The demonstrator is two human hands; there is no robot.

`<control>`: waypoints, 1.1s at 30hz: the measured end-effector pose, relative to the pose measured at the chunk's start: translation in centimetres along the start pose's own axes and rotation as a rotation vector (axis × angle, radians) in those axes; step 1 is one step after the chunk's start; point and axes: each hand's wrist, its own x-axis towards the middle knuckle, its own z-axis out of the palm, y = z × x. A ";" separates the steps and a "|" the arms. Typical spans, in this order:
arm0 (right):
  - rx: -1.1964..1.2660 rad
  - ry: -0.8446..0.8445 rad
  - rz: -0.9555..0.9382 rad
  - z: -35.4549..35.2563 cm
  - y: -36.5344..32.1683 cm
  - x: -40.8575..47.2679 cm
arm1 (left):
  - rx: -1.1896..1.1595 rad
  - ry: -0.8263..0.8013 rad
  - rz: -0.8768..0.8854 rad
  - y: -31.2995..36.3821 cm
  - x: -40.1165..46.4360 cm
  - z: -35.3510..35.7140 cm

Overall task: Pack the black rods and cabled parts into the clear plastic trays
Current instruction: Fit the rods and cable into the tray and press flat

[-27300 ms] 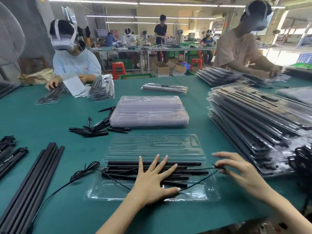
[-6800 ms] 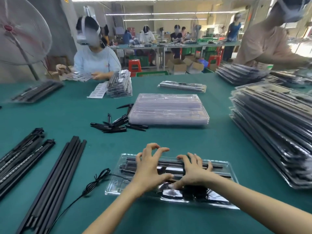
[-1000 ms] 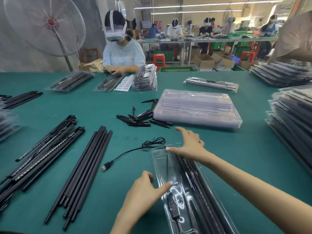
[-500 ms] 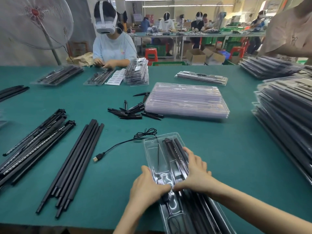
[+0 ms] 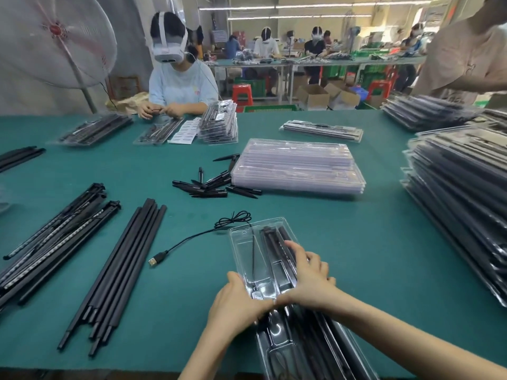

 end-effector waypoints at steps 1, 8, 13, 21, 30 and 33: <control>0.006 0.007 0.000 0.0 0.0 0.0 | -0.012 -0.003 -0.001 0.0 0.1 0.0; -0.002 0.028 0.011 0.2 -0.4 0.1 | 0.025 0.033 0.021 0.1 0.1 0.4; -0.014 0.004 0.034 0.0 -0.4 -0.1 | -0.007 0.022 0.021 -0.1 -0.2 0.5; 0.200 -0.083 0.007 -1.5 0.1 -0.3 | -0.360 -0.058 -0.019 -0.2 0.0 -0.6; 0.691 -0.022 0.066 -3.8 0.6 0.6 | -0.687 -0.025 -0.003 1.1 -1.5 0.0; 0.724 0.018 0.051 -4.1 0.3 0.9 | -0.879 -0.048 -0.018 1.5 -1.6 -0.2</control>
